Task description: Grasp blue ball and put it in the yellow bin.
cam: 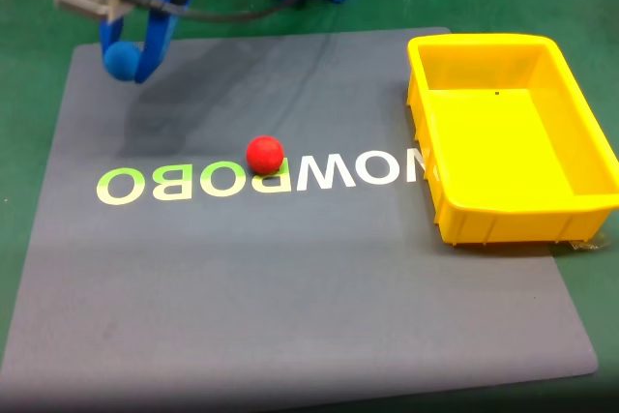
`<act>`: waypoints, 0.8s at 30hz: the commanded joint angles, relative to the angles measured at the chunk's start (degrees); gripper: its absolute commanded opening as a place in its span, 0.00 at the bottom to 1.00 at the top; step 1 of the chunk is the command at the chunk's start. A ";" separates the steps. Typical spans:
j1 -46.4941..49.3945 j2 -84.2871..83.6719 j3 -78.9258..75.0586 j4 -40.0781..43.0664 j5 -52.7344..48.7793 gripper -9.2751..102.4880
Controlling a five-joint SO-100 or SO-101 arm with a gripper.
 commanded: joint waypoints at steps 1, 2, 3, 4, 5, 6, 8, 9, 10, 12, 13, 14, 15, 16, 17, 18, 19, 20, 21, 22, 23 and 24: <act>-6.50 7.03 -5.45 -0.97 1.58 0.08; -8.53 7.65 -6.06 -0.97 1.67 0.08; -10.63 8.00 -6.68 -0.79 1.76 0.08; -13.10 8.17 -7.21 -0.79 1.67 0.08; -15.38 8.44 -7.47 -0.79 1.49 0.08; -17.75 8.53 -7.73 -0.70 1.41 0.08; -22.32 8.17 -8.53 -0.70 1.41 0.08; -24.61 7.73 -9.14 -0.70 1.67 0.08; -26.89 7.21 -9.84 -0.70 2.02 0.08; -31.20 5.62 -11.51 -0.70 2.55 0.08; -33.40 4.75 -12.30 -0.79 2.81 0.08; -35.33 3.87 -13.18 -0.97 3.08 0.09; -37.18 2.90 -13.97 -1.05 3.25 0.09; -38.94 1.85 -14.77 -1.14 3.25 0.09; -40.61 0.88 -15.64 -1.14 3.43 0.09; -42.19 -0.09 -16.52 -1.14 3.52 0.09; -43.68 -1.14 -17.40 -1.14 3.60 0.09; -45.00 -2.29 -18.37 -1.05 3.69 0.09; -46.32 -3.34 -19.42 -0.88 3.78 0.09; -47.46 -4.48 -20.48 -0.79 3.96 0.09; -48.60 -5.54 -21.53 -0.70 4.04 0.09; -49.48 -6.50 -22.41 -0.70 4.04 0.09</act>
